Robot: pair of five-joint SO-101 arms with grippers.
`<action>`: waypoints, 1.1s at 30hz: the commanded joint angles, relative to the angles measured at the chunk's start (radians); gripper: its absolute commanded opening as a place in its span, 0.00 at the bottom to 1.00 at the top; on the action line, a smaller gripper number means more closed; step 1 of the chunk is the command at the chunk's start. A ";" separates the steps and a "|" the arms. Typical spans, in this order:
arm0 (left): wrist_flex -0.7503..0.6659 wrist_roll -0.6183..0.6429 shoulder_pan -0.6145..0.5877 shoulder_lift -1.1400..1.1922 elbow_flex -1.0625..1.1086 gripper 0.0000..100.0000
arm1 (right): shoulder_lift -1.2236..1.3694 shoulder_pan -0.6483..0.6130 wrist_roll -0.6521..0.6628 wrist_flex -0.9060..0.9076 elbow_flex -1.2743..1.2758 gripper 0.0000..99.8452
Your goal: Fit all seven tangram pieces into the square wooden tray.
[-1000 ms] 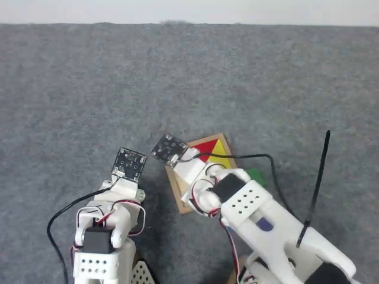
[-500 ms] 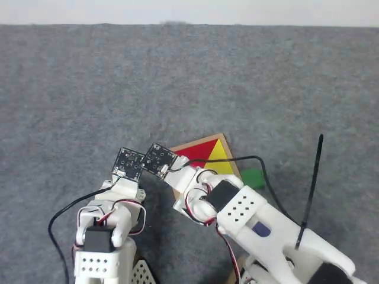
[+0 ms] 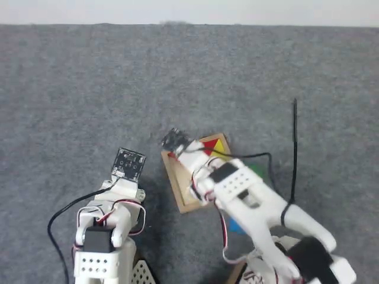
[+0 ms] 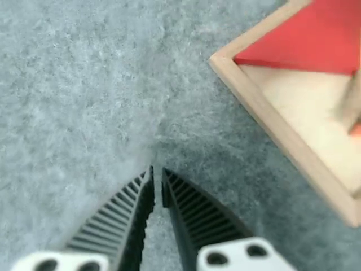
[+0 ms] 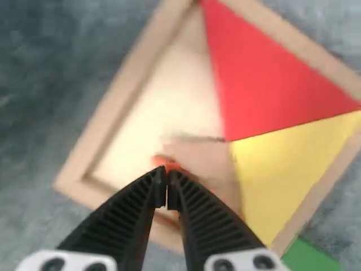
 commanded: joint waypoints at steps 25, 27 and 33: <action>0.003 -0.006 -0.003 -0.017 -0.010 0.02 | 0.025 0.156 -0.020 -0.045 -0.207 0.02; 0.003 -0.006 -0.003 -0.017 -0.010 0.02 | 0.044 0.096 -0.078 -0.044 -0.212 0.04; 0.003 -0.006 -0.003 -0.017 -0.010 0.02 | 0.203 0.087 -0.298 -0.059 -0.284 0.18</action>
